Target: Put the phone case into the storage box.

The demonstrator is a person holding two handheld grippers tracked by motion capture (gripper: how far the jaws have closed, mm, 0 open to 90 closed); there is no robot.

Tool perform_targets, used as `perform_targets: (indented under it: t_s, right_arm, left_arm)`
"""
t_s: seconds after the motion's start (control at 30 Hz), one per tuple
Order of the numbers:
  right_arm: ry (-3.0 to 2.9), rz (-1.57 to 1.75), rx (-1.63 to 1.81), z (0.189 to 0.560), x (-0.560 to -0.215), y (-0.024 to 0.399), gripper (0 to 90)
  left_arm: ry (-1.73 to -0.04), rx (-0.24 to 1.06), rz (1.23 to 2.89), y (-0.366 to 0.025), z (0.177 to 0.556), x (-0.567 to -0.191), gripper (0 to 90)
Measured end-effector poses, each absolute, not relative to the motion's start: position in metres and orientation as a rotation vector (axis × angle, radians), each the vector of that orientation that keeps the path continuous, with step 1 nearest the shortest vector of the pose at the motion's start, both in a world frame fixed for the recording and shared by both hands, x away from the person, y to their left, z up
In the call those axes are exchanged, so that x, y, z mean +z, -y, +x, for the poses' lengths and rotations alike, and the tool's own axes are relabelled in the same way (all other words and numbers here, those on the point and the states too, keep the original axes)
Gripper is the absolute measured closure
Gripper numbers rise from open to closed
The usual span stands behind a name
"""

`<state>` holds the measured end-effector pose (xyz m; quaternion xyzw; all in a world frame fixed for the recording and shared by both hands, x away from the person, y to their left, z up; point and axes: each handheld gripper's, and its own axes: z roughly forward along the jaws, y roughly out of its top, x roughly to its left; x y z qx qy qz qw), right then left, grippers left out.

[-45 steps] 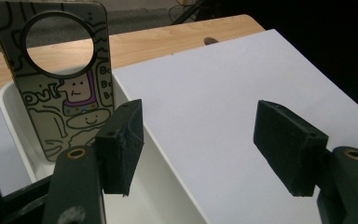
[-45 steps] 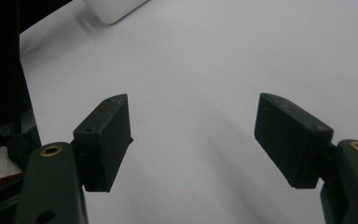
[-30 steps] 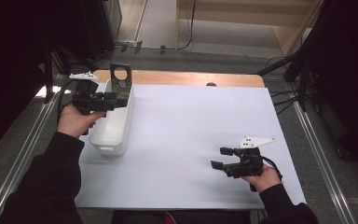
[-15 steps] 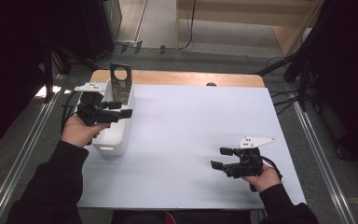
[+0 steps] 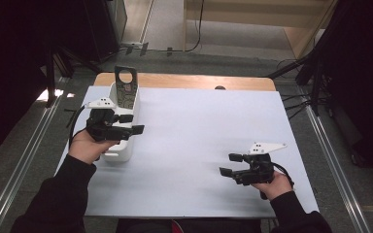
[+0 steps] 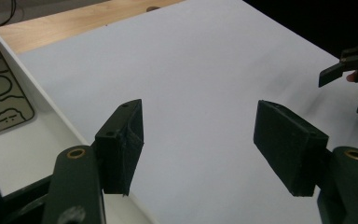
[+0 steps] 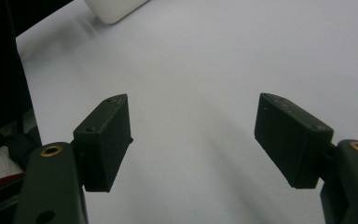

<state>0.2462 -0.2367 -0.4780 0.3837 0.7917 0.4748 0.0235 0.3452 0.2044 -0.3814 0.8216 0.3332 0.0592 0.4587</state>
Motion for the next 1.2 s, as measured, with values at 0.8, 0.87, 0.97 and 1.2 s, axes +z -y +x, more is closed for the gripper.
perform_targets:
  t_s: [0.8,0.87,0.97,1.2]
  right_arm:
    - [-2.457,1.183,1.463,0.246,-0.478,0.236,26.3]
    - [-2.455,1.183,1.464,0.245,-0.478,0.236,26.3]
    - [-2.455,1.18,1.465,0.246,-0.478,0.236,26.2]
    - [-2.456,1.181,1.466,0.245,-0.478,0.236,26.3]
  left_arm:
    - [-0.681,0.147,2.065,-0.196,0.302,-0.4,28.6]
    - [-0.67,0.145,2.073,-0.195,0.299,-0.403,28.7]
    - [-0.646,0.152,2.091,-0.195,0.295,-0.408,28.7]
    - [-0.631,0.141,2.12,-0.192,0.287,-0.418,28.7]
